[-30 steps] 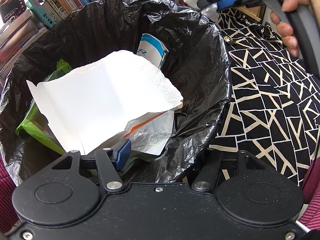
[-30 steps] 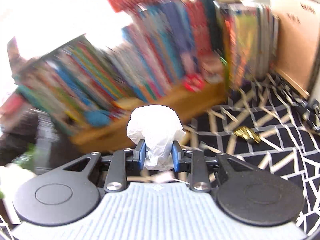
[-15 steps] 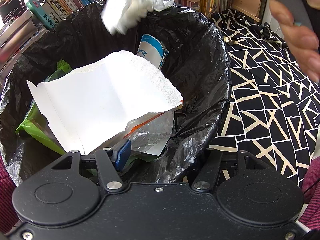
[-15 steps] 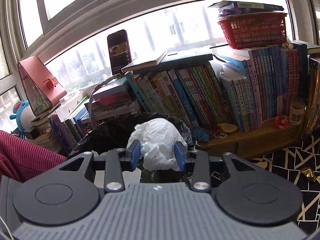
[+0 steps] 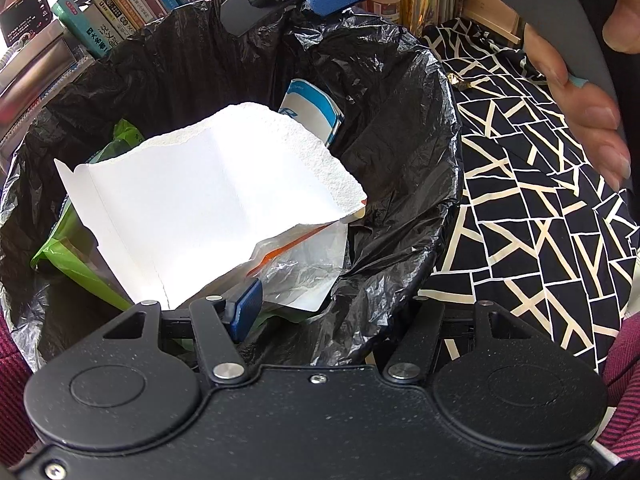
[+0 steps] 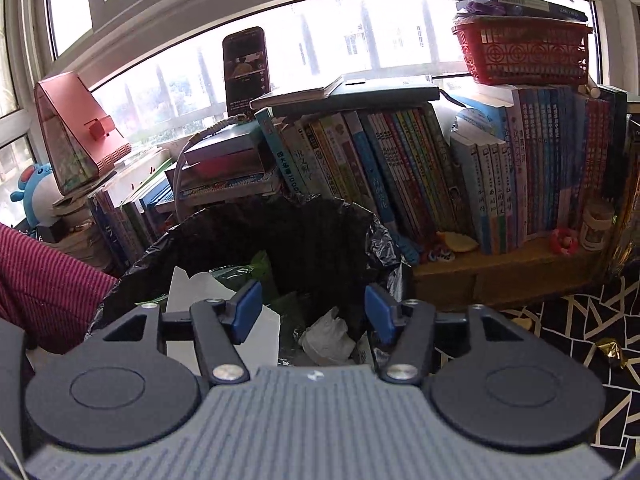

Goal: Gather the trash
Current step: 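Carry the white tissue into the black bag and open the right gripper, then reach to the small white paper card on the rug and grasp it with the right gripper, then carry the white card into the black bag and open the right gripper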

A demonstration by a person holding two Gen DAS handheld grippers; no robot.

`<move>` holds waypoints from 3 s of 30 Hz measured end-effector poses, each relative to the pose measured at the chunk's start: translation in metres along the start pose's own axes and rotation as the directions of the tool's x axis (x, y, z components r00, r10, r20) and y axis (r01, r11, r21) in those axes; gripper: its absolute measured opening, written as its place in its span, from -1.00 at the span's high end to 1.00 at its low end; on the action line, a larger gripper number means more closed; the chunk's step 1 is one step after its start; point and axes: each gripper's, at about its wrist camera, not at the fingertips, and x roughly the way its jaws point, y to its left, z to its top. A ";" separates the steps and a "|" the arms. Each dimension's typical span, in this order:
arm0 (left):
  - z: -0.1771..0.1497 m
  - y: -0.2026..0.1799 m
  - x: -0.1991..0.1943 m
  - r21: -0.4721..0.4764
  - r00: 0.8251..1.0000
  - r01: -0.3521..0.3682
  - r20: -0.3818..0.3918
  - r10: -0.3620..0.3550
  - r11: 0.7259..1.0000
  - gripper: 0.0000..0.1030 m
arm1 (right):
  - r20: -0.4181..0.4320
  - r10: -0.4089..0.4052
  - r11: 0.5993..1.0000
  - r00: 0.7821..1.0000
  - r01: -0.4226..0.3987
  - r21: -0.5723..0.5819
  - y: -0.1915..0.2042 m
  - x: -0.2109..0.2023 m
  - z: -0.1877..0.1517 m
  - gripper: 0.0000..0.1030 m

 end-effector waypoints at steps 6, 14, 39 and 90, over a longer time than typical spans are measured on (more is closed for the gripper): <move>0.000 0.000 0.000 0.000 1.000 0.000 0.000 0.000 1.000 -0.15 | 0.026 -0.018 1.000 1.000 0.018 0.009 -0.003 -0.004 0.003 -0.42; 0.000 0.000 0.000 0.000 1.000 0.000 0.000 0.000 1.000 -0.15 | 0.104 -0.069 0.997 0.992 0.065 0.034 -0.011 -0.016 0.009 -0.47; 0.000 0.000 0.000 0.002 1.000 0.000 0.001 0.000 1.000 -0.15 | -0.197 -0.439 0.875 0.877 0.467 0.126 -0.142 0.091 -0.103 -0.84; 0.001 0.002 0.004 0.000 1.000 -0.003 -0.013 0.003 1.000 -0.15 | -0.121 -0.424 0.896 0.897 0.436 0.090 -0.067 -0.007 -0.014 0.09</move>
